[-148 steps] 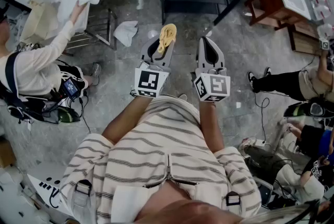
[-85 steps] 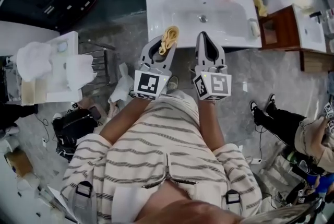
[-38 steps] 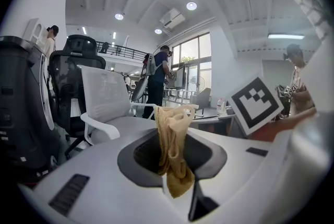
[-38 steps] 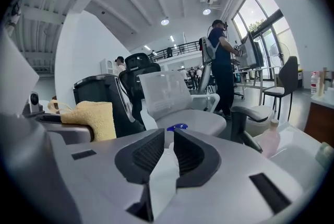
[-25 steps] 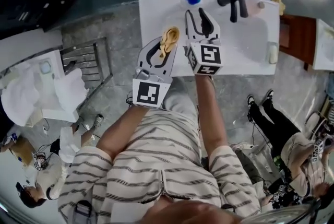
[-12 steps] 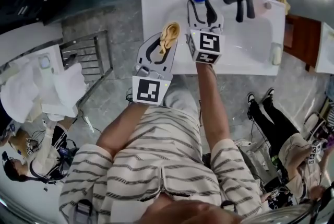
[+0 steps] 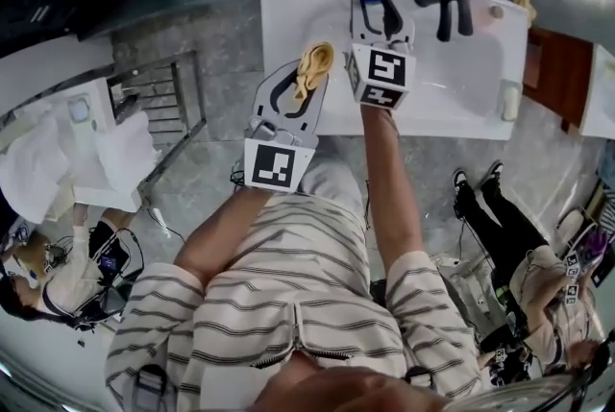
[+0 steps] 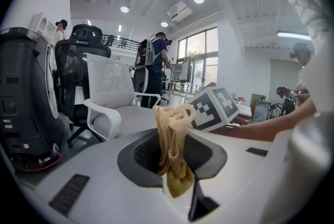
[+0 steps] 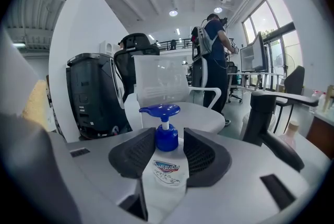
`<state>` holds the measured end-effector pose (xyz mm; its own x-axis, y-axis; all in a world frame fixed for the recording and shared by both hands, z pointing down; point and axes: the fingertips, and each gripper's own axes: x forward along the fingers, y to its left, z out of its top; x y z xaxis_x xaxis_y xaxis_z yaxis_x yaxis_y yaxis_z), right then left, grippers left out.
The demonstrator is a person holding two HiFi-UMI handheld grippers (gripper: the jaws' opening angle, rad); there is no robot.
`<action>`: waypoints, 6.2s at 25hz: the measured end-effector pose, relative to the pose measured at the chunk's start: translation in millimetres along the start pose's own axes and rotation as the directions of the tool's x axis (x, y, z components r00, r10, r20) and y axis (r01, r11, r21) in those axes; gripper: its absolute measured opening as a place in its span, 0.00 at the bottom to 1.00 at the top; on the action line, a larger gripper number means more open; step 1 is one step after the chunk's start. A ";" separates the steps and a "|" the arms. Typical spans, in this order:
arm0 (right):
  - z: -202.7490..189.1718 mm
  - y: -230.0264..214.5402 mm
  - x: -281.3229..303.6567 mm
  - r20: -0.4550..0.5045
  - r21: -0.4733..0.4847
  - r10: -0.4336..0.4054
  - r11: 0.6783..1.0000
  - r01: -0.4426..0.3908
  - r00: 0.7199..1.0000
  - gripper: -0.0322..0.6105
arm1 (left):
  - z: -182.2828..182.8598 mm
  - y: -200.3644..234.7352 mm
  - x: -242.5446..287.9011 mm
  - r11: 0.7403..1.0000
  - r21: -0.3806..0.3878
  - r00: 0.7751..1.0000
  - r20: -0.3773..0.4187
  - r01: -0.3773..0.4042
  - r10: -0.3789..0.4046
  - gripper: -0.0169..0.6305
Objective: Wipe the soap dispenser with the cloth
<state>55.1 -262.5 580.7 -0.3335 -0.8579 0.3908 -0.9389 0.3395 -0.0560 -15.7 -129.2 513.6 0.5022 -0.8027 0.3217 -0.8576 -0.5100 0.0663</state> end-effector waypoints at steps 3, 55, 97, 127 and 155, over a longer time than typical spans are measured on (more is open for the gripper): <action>2.3 -0.8 1.6 0.002 -0.022 -0.004 1.000 0.004 1.000 0.27 | -3.1 3.8 -0.1 1.000 -0.005 1.000 -0.009 -0.003 0.003 0.17; 159.3 48.2 -154.4 0.070 0.005 0.219 0.975 -0.220 0.973 0.25 | 88.5 -25.0 -45.5 0.955 0.090 0.957 0.050 0.281 -0.287 0.17; 203.9 56.1 -218.0 0.146 -0.050 0.132 0.991 -0.126 0.980 0.25 | 137.5 -104.8 -22.4 0.904 0.176 0.904 0.115 0.390 -0.412 0.17; 211.2 51.1 -229.2 0.183 0.006 0.117 0.993 -0.120 0.976 0.25 | 110.0 -84.8 -30.3 0.906 0.178 0.914 0.063 0.384 -0.400 0.17; 196.8 40.2 -244.1 0.211 0.016 0.119 0.992 -0.125 0.970 0.25 | 128.5 -72.7 -61.0 0.917 0.212 0.923 0.119 0.337 -0.367 0.17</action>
<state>82.2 -115.3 302.3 -0.4534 -0.8733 0.1785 -0.8909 0.4382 -0.1193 30.2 -83.0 367.8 0.7910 -0.5906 0.1598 -0.5940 -0.8039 -0.0310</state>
